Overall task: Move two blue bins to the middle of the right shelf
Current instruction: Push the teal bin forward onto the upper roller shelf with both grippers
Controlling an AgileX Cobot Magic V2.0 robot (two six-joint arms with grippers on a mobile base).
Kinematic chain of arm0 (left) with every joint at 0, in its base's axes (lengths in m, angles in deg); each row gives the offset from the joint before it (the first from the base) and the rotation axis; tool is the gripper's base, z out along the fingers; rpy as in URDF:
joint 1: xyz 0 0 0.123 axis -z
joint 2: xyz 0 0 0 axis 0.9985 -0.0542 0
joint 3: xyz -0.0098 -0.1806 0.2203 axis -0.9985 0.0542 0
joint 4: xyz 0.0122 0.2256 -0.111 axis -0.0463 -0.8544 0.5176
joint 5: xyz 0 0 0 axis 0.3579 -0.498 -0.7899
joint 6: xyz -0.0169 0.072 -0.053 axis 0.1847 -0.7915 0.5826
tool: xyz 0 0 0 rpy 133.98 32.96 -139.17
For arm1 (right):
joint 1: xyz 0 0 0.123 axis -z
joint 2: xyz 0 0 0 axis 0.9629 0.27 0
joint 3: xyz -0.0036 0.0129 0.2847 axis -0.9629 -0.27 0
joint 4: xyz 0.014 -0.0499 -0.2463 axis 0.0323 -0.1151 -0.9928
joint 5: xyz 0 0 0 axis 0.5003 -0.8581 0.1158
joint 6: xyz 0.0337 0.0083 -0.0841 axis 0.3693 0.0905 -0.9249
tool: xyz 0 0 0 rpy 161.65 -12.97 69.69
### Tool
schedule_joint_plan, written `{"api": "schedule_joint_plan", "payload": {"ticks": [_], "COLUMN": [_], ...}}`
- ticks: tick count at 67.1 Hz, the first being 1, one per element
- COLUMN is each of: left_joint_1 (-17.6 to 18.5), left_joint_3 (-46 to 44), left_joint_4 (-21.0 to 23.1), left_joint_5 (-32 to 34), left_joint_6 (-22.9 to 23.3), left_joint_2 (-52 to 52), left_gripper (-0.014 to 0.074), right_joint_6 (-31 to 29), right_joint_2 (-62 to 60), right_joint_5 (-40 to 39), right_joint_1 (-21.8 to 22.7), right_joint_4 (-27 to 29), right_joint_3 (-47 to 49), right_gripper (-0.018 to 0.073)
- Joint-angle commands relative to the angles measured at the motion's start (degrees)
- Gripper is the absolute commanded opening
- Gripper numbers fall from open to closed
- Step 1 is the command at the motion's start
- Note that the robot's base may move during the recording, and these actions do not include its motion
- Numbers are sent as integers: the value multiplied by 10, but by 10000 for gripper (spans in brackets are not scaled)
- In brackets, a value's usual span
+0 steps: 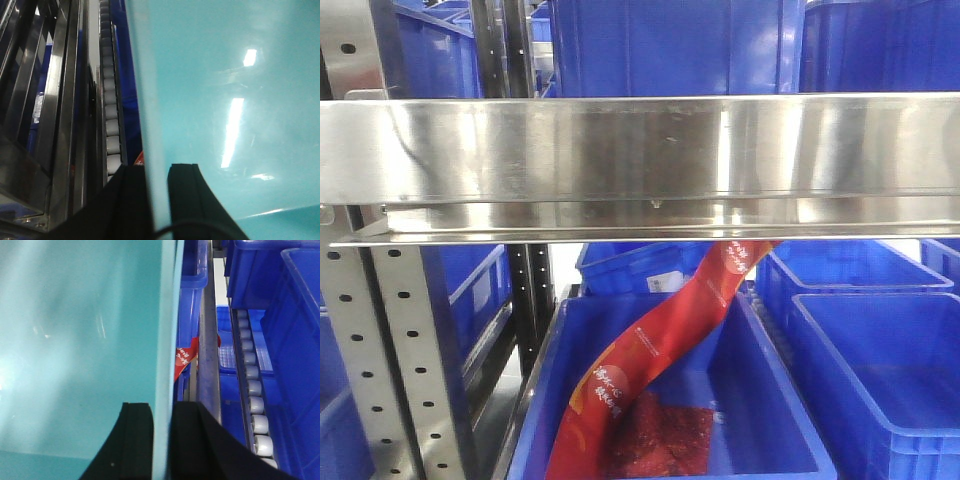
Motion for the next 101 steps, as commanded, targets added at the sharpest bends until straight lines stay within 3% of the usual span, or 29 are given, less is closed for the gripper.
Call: {"api": "schedule_joint_plan", "payload": {"ticks": [1, 22, 37, 53, 66, 76, 92, 98, 101], "left_joint_1": [1, 1, 1, -1, -1, -10, -12, -12, -12], "left_joint_3": [-10, -10, -8, 22, 34, 34, 34, 34, 34], "left_joint_4": [1, 3, 2, -29, -29, -27, -22, -22, -23], "left_joint_5": [48, 59, 48, 48, 52, 53, 48, 48, 48], "left_joint_6": [-4, -4, -4, 40, 51, 54, 54, 54, 54], "left_joint_2": [12, 12, 3, -53, -103, -127, -146, -145, -145], "left_gripper": [-111, -111, -111, -111, -111, -111, -111, -98, -46], "right_joint_6": [-7, -7, 14, 21, 48, 56, 56, 55, 55], "right_joint_2": [-8, -8, 11, 77, 111, 116, 140, 149, 150], "right_joint_5": [-61, -61, -5, 2, -27, -93, -104, -104, -104], "right_joint_1": [-2, -2, -2, -2, -2, -2, -2, -2, -2], "right_joint_4": [20, 20, 20, 19, 19, 19, 26, 26, 26], "right_joint_3": [11, 11, 10, 8, -40, -97, -109, -109, -109], "right_gripper": [-167, -167, -167, -167, -167, -167, -167, -66, 24]}}
